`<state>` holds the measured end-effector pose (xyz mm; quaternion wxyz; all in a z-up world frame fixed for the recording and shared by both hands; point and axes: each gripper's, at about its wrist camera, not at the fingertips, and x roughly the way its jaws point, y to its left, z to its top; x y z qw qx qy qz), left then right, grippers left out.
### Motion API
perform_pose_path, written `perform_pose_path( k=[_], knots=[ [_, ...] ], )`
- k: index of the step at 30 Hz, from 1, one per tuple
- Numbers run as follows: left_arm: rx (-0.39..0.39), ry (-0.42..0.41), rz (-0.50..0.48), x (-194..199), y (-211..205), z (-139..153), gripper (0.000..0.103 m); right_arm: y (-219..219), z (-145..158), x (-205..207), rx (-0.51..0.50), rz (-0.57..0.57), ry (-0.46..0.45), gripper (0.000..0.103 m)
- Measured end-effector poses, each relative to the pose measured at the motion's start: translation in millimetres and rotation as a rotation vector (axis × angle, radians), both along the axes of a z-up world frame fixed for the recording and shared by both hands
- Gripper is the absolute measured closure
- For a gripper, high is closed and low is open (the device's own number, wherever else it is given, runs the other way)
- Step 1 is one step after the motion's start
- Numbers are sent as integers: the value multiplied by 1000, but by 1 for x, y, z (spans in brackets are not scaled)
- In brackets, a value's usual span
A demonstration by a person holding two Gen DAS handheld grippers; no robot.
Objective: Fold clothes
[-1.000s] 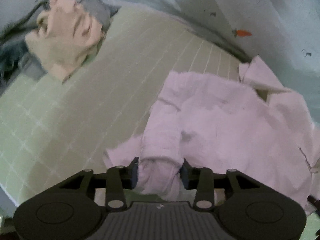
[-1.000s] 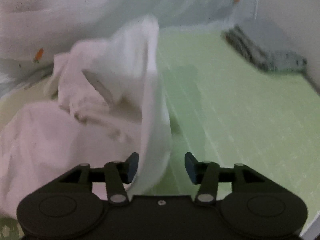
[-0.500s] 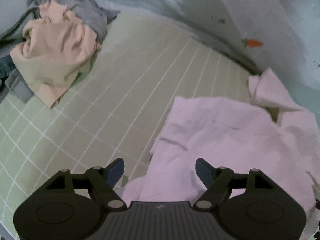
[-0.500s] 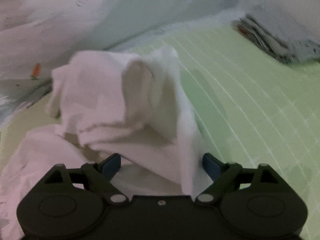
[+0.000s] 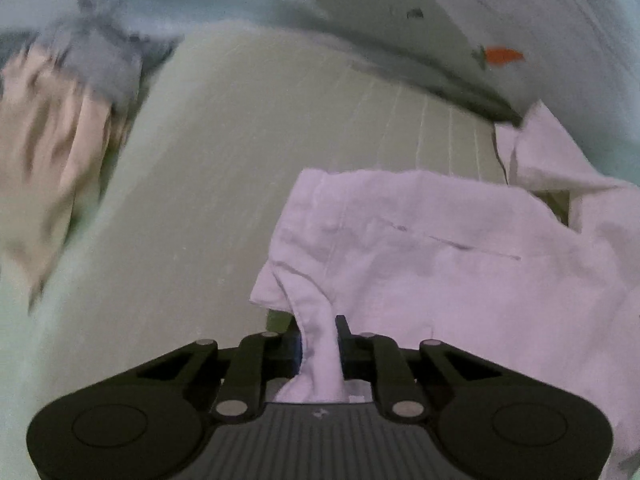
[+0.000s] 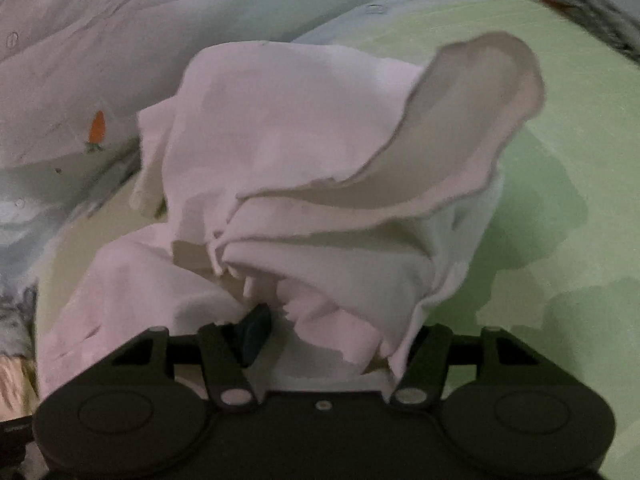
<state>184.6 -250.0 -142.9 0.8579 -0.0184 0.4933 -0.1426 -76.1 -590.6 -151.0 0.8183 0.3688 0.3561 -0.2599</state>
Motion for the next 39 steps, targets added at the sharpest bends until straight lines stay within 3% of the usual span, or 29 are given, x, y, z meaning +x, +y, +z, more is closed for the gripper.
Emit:
perform_pose_path(
  k=[2, 4, 5, 7, 8, 10, 12, 13, 17, 25, 32, 36, 38, 39],
  knots=[
    [-28, -5, 40, 32, 1, 4, 87, -7, -1, 27, -5, 8, -7, 41],
    [-31, -31, 57, 55, 0, 14, 79, -14, 3, 53, 8, 17, 29, 40],
    [-31, -51, 58, 63, -2, 21, 74, -16, 5, 59, 21, 13, 46, 40],
    [-30, -81, 64, 72, -3, 33, 53, -18, 13, 60, 45, -16, 60, 37],
    [-31, -96, 65, 75, -4, 39, 48, -18, 17, 54, 50, -36, 49, 30],
    [-30, -110, 51, 78, -6, 46, 28, -14, 28, 35, 24, -91, 24, 15],
    [-27, -122, 35, 81, -9, 49, 22, -13, 39, 18, -42, -150, 32, 8],
    [-18, -121, 27, 84, -10, 46, 20, -13, 44, 11, -83, -174, 42, 3],
    [29, -91, 7, 96, -20, 30, 19, -30, 56, 6, -219, -209, 61, 1],
    [61, -53, -47, 106, -39, 12, 19, -72, 69, 15, -248, -228, -3, 1],
    [66, -44, -51, 118, -50, 6, 19, -75, 60, 29, -207, -185, 10, 12],
    [76, -42, -50, 119, -53, 3, 20, -71, 59, 29, -198, -159, 0, 34],
    [78, -39, -43, 118, -53, 3, 22, -69, 59, 29, -204, -140, -10, 57],
    [80, -37, -39, 118, -53, 3, 27, -68, 61, 28, -214, -126, -13, 61]
  ],
)
